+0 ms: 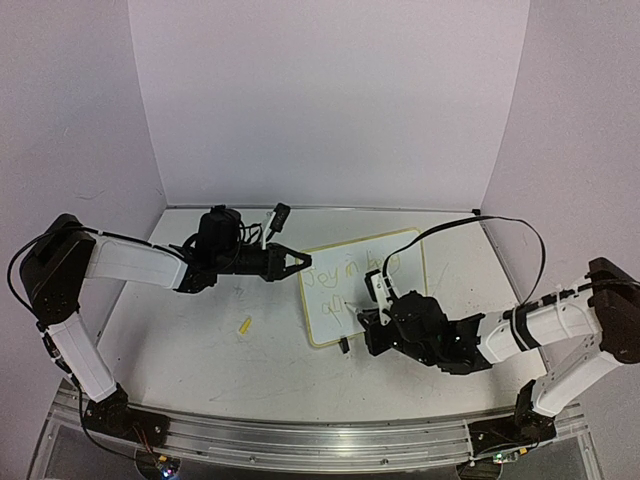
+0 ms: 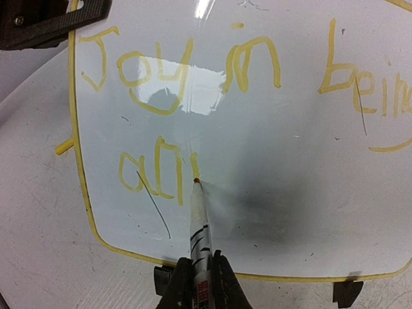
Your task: Write a sentence on the whiteboard
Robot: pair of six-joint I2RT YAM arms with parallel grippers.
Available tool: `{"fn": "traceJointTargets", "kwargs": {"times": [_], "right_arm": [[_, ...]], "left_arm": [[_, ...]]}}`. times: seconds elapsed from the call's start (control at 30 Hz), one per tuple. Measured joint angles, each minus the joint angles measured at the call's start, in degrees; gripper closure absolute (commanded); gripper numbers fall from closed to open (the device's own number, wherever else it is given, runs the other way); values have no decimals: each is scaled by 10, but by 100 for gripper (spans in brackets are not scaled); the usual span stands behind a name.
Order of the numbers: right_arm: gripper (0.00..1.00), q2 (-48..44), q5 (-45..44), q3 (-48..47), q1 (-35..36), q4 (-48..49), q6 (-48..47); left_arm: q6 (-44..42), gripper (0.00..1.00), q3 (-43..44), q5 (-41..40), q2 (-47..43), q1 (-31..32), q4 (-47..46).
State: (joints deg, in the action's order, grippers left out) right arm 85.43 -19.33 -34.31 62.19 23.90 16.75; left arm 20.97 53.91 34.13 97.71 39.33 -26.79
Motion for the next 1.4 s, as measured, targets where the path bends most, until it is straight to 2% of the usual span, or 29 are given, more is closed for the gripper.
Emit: {"fn": "traceJointTargets", "kwargs": {"times": [0.83,1.4], "right_arm": [[100,-4,6,11,1,-8,15],[100,-2,-28,-14,2,-24,12]], "left_arm": [[-1,100,1,0,0,0,3],[-2,100,1,-3,-2,0,4]]}}
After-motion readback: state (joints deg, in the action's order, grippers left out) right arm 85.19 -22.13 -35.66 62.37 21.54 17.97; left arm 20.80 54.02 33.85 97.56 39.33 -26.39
